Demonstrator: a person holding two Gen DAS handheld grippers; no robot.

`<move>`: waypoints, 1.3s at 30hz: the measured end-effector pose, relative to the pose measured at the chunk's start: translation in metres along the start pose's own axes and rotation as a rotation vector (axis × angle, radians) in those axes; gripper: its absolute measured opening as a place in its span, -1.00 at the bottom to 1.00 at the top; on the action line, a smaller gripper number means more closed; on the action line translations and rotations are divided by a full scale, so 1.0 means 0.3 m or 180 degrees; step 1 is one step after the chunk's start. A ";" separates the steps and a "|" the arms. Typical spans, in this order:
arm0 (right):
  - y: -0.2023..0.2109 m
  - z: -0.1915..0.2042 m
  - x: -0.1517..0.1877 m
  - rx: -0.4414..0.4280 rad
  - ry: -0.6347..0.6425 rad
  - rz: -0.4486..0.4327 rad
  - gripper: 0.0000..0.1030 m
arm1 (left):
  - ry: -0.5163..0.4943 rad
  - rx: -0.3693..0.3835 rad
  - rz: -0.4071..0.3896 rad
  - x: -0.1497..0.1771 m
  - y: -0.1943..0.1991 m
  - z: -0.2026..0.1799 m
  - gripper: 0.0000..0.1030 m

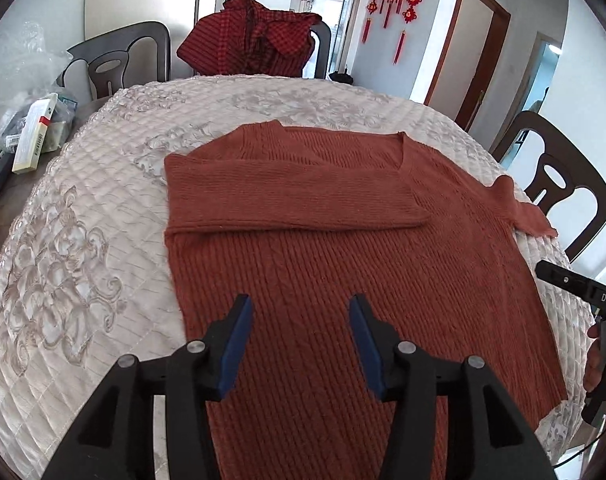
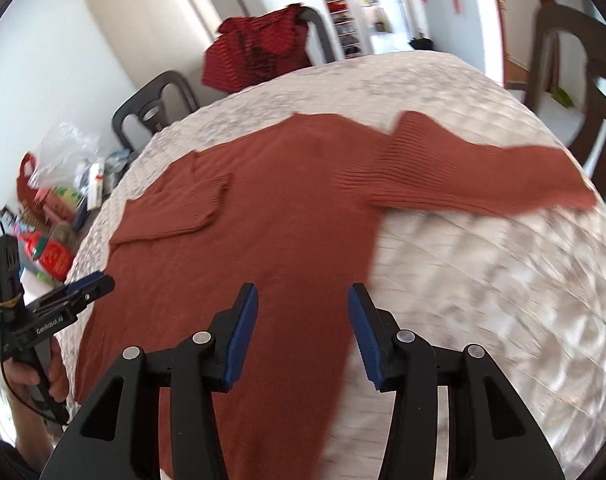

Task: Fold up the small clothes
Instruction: 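Move the right tool to the other sleeve cuff and grasp it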

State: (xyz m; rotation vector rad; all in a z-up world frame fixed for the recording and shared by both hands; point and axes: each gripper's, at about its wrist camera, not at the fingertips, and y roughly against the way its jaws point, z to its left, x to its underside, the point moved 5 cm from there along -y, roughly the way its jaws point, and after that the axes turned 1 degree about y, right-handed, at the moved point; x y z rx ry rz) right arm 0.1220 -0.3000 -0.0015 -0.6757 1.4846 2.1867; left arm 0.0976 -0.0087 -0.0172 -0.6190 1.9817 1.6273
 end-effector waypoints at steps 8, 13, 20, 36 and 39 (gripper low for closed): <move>0.046 -0.204 -0.046 0.0136 -0.0578 -0.0215 -0.05 | -0.0039 -0.0036 -0.0057 -0.029 -0.023 -0.005 0.02; 0.077 -0.392 -0.088 0.0459 -0.1047 -0.0389 -0.05 | -0.0017 -0.0060 -0.0055 -0.049 -0.051 0.003 0.02; 0.070 -0.545 -0.141 0.0492 -0.1578 -0.0510 -0.05 | -0.0008 -0.0029 0.0032 -0.040 -0.086 0.003 0.07; 0.118 -0.314 -0.377 0.0128 -0.0980 -0.1006 -0.85 | -0.0076 -0.0041 0.0052 -0.038 -0.096 -0.010 0.18; 0.104 -0.140 -0.421 -0.0170 -0.0606 -0.0996 -0.85 | -0.0063 -0.0021 0.0050 -0.038 -0.095 -0.007 0.19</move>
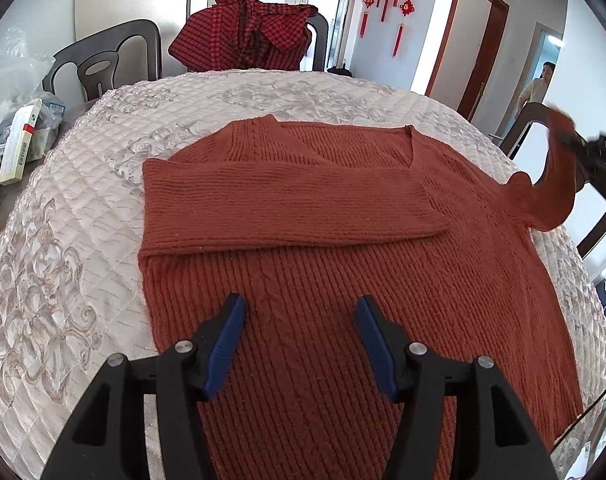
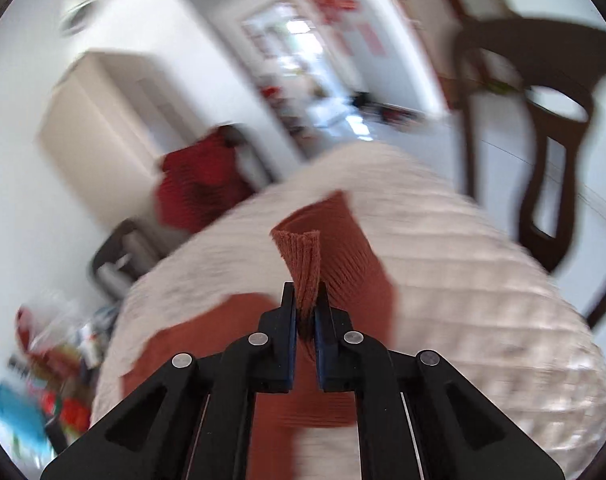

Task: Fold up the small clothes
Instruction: 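Move the right tool to the other sleeve cuff and grasp it, then fold the held sleeve across the body with the right tool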

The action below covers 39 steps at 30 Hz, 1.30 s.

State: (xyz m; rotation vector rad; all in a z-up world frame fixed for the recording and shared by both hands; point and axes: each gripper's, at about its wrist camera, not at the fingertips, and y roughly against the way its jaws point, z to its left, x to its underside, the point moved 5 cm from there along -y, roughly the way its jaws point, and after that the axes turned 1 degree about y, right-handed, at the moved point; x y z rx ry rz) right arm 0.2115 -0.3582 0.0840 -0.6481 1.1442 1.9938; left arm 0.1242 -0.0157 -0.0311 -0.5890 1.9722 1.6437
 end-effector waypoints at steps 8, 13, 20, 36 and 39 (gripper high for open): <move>-0.267 0.388 0.219 -0.0712 0.0568 0.0776 -0.85 | 0.0056 0.0074 -0.0012 0.002 0.003 0.010 0.19; -0.420 0.435 0.434 -0.0739 0.0788 0.1543 -0.80 | 0.0087 0.0112 -0.0018 0.001 0.003 0.013 0.19; -0.244 0.388 0.375 -0.1100 0.0746 0.1189 -0.44 | 0.0085 0.0125 -0.0024 0.000 0.011 0.014 0.19; -0.213 0.118 0.341 -0.0137 0.0660 0.1166 -0.57 | -0.0005 0.0846 -0.0288 -0.241 -0.035 -0.221 0.19; -0.184 0.086 0.287 -0.0207 0.0506 0.0968 -0.57 | 0.0003 0.0611 0.0091 -0.190 -0.152 -0.187 0.07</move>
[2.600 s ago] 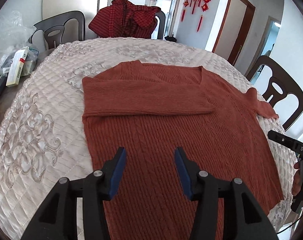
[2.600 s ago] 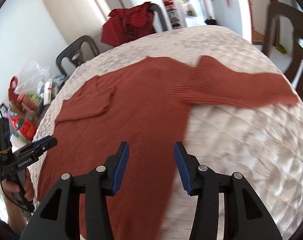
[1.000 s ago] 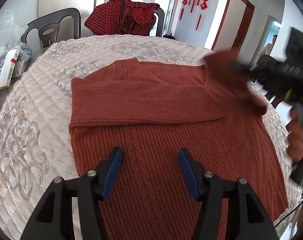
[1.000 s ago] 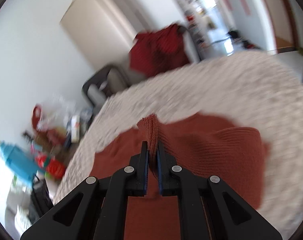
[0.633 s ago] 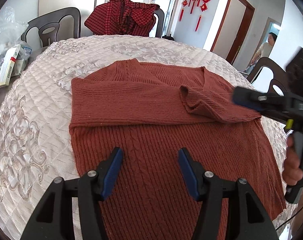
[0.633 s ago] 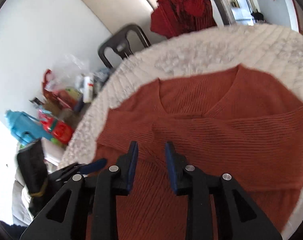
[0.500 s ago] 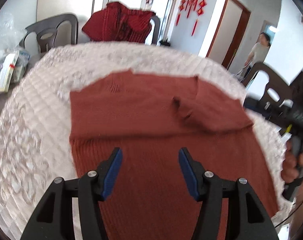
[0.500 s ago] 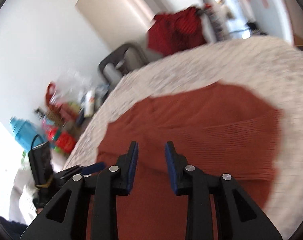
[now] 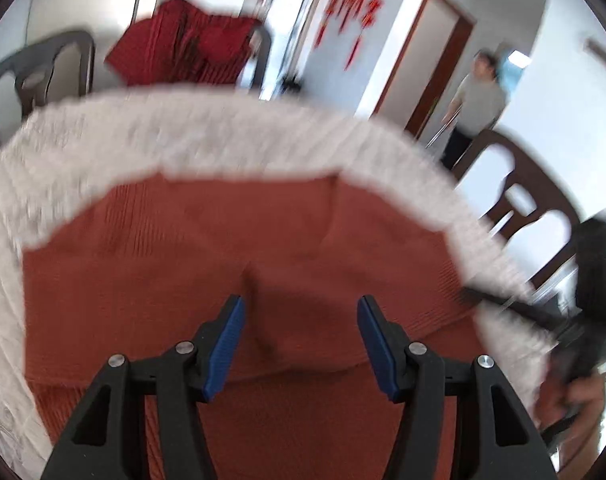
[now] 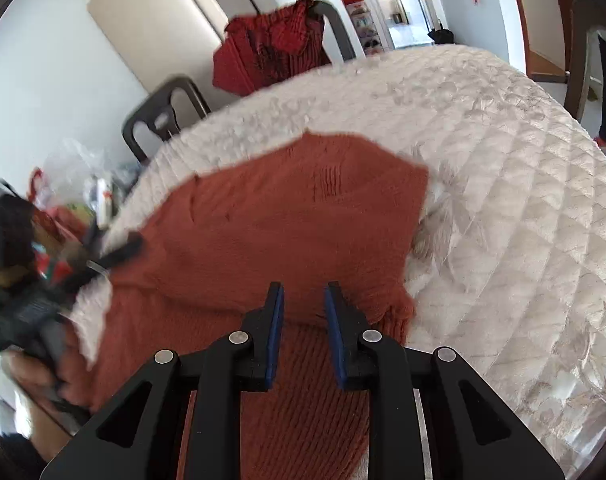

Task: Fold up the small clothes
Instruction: 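Fold the held sleeve across the body with the right tool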

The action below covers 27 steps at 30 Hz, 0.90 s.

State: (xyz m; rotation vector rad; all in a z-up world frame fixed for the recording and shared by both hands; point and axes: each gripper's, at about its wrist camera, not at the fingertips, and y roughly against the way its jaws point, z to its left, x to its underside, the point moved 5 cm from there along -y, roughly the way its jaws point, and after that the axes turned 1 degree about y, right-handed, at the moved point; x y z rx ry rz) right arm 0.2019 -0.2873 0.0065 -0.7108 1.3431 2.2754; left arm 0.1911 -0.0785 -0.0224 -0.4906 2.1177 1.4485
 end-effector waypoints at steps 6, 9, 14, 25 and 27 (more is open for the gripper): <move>-0.057 -0.071 -0.053 -0.0048 -0.0168 0.0029 -0.57 | -0.0021 0.0065 -0.0040 0.029 0.025 0.011 0.06; -0.074 -0.093 -0.084 -0.0071 -0.0212 -0.0026 -0.57 | -0.0004 0.0104 -0.0110 0.009 0.052 0.002 0.06; -0.109 -0.139 -0.119 0.0069 -0.0262 -0.0007 -0.57 | -0.0075 -0.0173 -0.0123 -0.049 0.020 0.006 0.06; -0.105 -0.181 -0.132 0.0081 -0.0287 -0.0106 -0.61 | -0.0246 0.0010 -0.0272 -0.084 0.019 -0.036 -0.90; -0.104 -0.190 -0.134 0.0093 -0.0312 -0.0127 -0.62 | -0.0232 -0.0115 -0.0185 -0.084 -0.016 -0.013 -0.90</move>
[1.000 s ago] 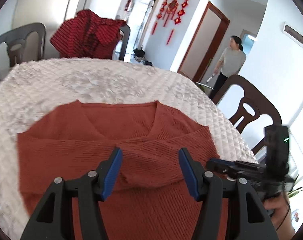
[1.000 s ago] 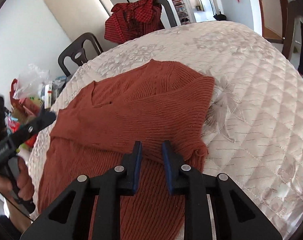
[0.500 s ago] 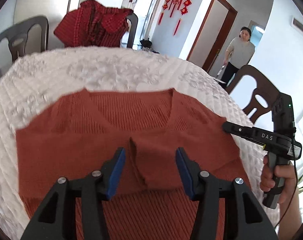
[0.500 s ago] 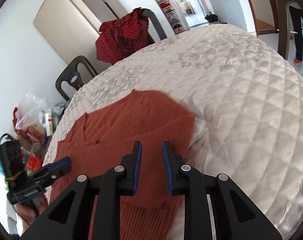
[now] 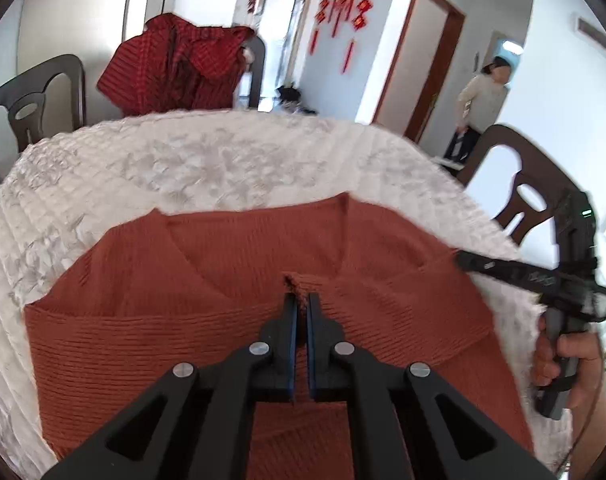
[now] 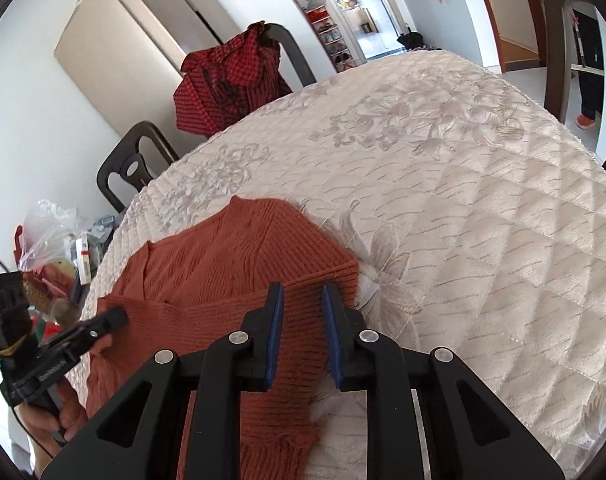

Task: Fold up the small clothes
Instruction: 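Fold the held sleeve across the body with the right tool, then release the sleeve and lift the right tool away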

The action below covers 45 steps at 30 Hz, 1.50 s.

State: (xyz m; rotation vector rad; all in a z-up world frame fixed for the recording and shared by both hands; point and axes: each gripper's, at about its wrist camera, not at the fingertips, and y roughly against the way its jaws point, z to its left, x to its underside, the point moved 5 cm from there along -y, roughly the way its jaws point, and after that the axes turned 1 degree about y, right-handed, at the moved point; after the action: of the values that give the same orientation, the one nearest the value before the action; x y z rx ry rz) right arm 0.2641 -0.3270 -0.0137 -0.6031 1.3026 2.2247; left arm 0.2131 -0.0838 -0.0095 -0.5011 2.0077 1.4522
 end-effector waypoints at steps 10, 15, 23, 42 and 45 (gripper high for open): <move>0.118 0.093 0.069 -0.0009 0.0364 -0.0079 -0.61 | 0.0110 -0.0021 -0.0081 0.032 0.098 0.015 -0.84; 0.080 0.129 0.168 0.0290 0.0770 0.0173 -0.61 | -0.0107 0.0102 0.0230 0.109 0.049 -0.055 -0.84; 0.088 0.116 0.182 0.0391 0.0777 0.0134 -0.61 | 0.0001 0.0166 0.0175 0.139 0.036 -0.036 -0.83; 0.103 0.171 0.203 0.0431 0.0845 0.0148 -0.60 | -0.0045 -0.0242 0.0185 0.147 0.083 -0.025 -0.83; 0.116 0.176 0.203 0.0433 0.0839 0.0154 -0.60 | -0.0053 -0.0247 0.0183 0.153 0.098 -0.025 -0.83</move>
State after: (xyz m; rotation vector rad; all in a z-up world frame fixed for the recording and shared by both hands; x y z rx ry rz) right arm 0.1885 -0.2838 -0.0029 -0.8426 1.5993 2.1262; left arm 0.1587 -0.0793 -0.0173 -0.4659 1.9734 1.5690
